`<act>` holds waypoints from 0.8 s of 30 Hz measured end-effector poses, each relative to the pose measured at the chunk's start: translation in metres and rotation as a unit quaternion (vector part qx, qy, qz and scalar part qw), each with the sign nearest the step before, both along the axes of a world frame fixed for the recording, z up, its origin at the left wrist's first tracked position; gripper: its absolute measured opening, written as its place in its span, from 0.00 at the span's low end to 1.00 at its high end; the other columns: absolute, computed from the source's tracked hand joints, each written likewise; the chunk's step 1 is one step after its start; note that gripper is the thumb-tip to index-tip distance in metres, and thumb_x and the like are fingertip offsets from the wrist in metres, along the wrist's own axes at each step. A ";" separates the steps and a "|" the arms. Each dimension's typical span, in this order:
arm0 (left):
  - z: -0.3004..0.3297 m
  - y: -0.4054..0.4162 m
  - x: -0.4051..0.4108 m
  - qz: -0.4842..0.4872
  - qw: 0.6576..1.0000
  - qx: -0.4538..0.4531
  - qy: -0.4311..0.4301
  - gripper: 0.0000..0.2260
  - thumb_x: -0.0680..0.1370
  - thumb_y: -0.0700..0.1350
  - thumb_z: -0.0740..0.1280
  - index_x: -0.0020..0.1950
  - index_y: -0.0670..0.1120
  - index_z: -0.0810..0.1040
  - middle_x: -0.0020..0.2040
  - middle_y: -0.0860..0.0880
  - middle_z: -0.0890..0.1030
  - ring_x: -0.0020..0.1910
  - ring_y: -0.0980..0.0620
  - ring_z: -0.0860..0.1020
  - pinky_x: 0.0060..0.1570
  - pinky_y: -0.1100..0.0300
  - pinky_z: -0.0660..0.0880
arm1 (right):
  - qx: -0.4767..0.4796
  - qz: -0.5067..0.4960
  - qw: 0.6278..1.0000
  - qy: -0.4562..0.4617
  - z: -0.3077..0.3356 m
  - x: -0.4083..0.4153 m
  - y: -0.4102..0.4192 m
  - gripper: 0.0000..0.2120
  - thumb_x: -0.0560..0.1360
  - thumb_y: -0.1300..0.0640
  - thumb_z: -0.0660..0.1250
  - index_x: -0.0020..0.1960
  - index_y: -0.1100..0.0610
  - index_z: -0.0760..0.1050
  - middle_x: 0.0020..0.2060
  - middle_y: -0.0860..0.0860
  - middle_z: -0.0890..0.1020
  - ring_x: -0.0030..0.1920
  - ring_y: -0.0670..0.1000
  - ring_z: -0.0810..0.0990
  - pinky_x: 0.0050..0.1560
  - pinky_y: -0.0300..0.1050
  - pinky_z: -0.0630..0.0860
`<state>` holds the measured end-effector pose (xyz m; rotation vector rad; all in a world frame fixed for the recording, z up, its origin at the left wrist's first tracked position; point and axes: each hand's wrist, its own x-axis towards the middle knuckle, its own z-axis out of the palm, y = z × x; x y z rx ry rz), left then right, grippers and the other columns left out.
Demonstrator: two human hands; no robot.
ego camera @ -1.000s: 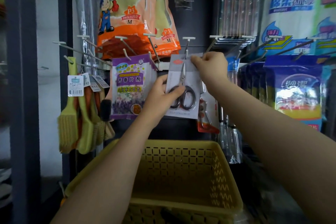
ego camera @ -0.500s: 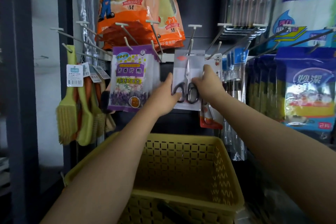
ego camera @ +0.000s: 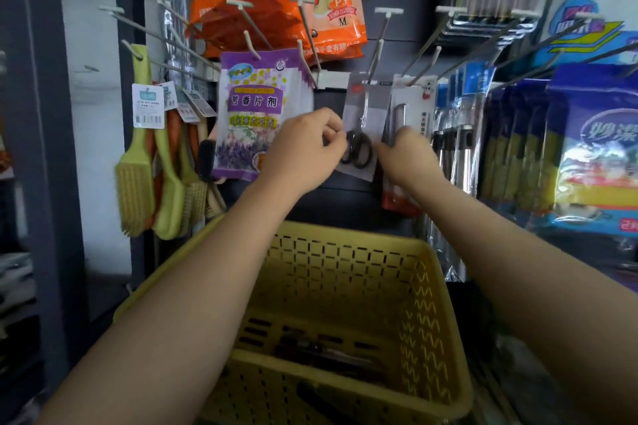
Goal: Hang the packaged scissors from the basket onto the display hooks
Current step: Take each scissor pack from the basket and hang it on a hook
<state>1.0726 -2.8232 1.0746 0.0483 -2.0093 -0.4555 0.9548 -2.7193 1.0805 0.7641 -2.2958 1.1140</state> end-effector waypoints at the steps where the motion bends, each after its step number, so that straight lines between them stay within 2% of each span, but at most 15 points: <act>1: 0.001 0.003 0.004 0.006 1.000 -0.014 -0.004 0.08 0.76 0.45 0.62 0.52 0.45 0.77 0.45 0.51 0.79 0.43 0.54 0.76 0.44 0.61 0.71 | 0.006 0.013 0.999 0.047 -0.010 0.014 0.009 0.17 0.77 0.54 0.62 0.60 0.64 0.69 0.55 0.59 0.77 0.51 0.58 0.77 0.50 0.51 0.75; 2: 0.002 0.006 0.009 0.016 0.999 -0.038 -0.011 0.09 0.76 0.45 0.62 0.52 0.45 0.77 0.47 0.50 0.80 0.44 0.53 0.76 0.45 0.59 0.73 | 0.012 0.048 0.996 0.076 -0.020 0.030 0.019 0.17 0.77 0.54 0.62 0.62 0.61 0.68 0.54 0.56 0.76 0.50 0.55 0.77 0.49 0.48 0.74; 4: -0.002 0.008 0.018 0.036 0.995 -0.088 -0.034 0.09 0.75 0.46 0.62 0.52 0.45 0.77 0.48 0.49 0.80 0.46 0.50 0.77 0.47 0.53 0.75 | 0.077 0.143 0.985 0.055 -0.044 0.061 0.035 0.13 0.77 0.56 0.63 0.60 0.57 0.69 0.48 0.51 0.78 0.45 0.49 0.77 0.44 0.41 0.74; 6: -0.014 0.004 0.030 0.041 0.991 -0.106 -0.067 0.08 0.75 0.46 0.62 0.51 0.45 0.77 0.48 0.49 0.80 0.46 0.49 0.77 0.49 0.50 0.75 | 0.194 0.211 0.958 -0.012 -0.067 0.088 0.044 0.10 0.77 0.54 0.63 0.57 0.55 0.72 0.46 0.50 0.80 0.42 0.46 0.79 0.41 0.39 0.75; 7: -0.023 0.001 0.038 0.039 0.989 -0.108 -0.088 0.09 0.76 0.46 0.61 0.51 0.45 0.77 0.48 0.49 0.81 0.45 0.50 0.77 0.50 0.50 0.75 | 0.262 0.218 0.940 -0.025 -0.077 0.097 0.045 0.11 0.77 0.53 0.63 0.57 0.55 0.73 0.48 0.51 0.81 0.44 0.48 0.79 0.44 0.41 0.76; 8: -0.032 -0.001 0.045 0.036 0.986 -0.114 -0.113 0.09 0.76 0.45 0.61 0.52 0.45 0.77 0.48 0.49 0.80 0.45 0.50 0.77 0.50 0.50 0.76 | 0.341 0.210 0.916 -0.034 -0.085 0.104 0.045 0.13 0.77 0.51 0.63 0.59 0.55 0.73 0.52 0.52 0.81 0.49 0.50 0.79 0.49 0.44 0.77; 10: -0.052 -0.005 0.059 0.037 0.976 -0.133 -0.169 0.09 0.77 0.45 0.59 0.54 0.46 0.76 0.51 0.49 0.80 0.46 0.51 0.77 0.48 0.50 0.77 | 0.508 0.178 0.838 -0.092 -0.097 0.114 0.044 0.19 0.77 0.45 0.60 0.64 0.54 0.71 0.59 0.52 0.78 0.57 0.52 0.76 0.59 0.48 0.73; 12: -0.072 -0.009 0.072 0.043 0.965 -0.143 -0.217 0.09 0.78 0.45 0.58 0.53 0.47 0.76 0.51 0.51 0.79 0.46 0.52 0.76 0.46 0.53 0.76 | 0.590 0.155 0.773 -0.177 -0.106 0.124 0.044 0.23 0.77 0.41 0.55 0.64 0.54 0.71 0.59 0.51 0.77 0.58 0.52 0.76 0.63 0.51 0.70; 13: -0.081 -0.010 0.077 0.042 0.962 -0.141 -0.229 0.08 0.77 0.45 0.59 0.52 0.48 0.76 0.50 0.52 0.79 0.46 0.52 0.77 0.45 0.54 0.76 | 0.600 0.153 0.761 -0.195 -0.110 0.128 0.045 0.24 0.77 0.39 0.53 0.64 0.53 0.71 0.59 0.52 0.77 0.58 0.52 0.76 0.64 0.52 0.69; 15: -0.096 -0.010 0.085 0.033 0.960 -0.129 -0.248 0.08 0.76 0.47 0.60 0.50 0.49 0.77 0.48 0.52 0.79 0.46 0.52 0.77 0.45 0.52 0.77 | 0.596 0.160 0.767 -0.177 -0.116 0.138 0.050 0.24 0.78 0.40 0.51 0.67 0.53 0.68 0.64 0.53 0.75 0.62 0.54 0.73 0.65 0.48 0.65; 16: -0.103 -0.006 0.089 0.032 0.956 -0.126 -0.262 0.07 0.76 0.48 0.60 0.50 0.50 0.76 0.48 0.52 0.79 0.45 0.52 0.77 0.45 0.51 0.77 | 0.597 0.166 0.767 -0.167 -0.116 0.142 0.053 0.25 0.79 0.40 0.50 0.70 0.53 0.64 0.67 0.54 0.72 0.66 0.55 0.71 0.64 0.46 0.63; 18: -0.115 0.003 0.096 0.034 0.950 -0.131 -0.281 0.07 0.76 0.50 0.60 0.50 0.51 0.75 0.48 0.53 0.78 0.44 0.53 0.76 0.43 0.52 0.77 | 0.604 0.190 0.749 -0.197 -0.117 0.148 0.056 0.30 0.77 0.36 0.50 0.74 0.50 0.57 0.73 0.52 0.64 0.72 0.54 0.63 0.69 0.48 0.58; 21: -0.126 0.012 0.104 0.030 0.955 -0.137 -0.263 0.07 0.75 0.51 0.60 0.49 0.51 0.75 0.47 0.53 0.78 0.44 0.52 0.76 0.41 0.54 0.76 | 0.596 0.205 0.735 -0.250 -0.116 0.156 0.057 0.40 0.71 0.32 0.59 0.76 0.48 0.52 0.75 0.48 0.60 0.74 0.53 0.58 0.73 0.50 0.54; 24: -0.128 0.009 0.109 0.016 0.959 -0.115 -0.259 0.07 0.75 0.50 0.61 0.48 0.51 0.76 0.47 0.52 0.79 0.44 0.52 0.76 0.42 0.52 0.77 | 0.587 0.217 0.749 -0.218 -0.115 0.157 0.059 0.39 0.71 0.37 0.64 0.76 0.48 0.51 0.74 0.47 0.62 0.73 0.51 0.60 0.70 0.45 0.56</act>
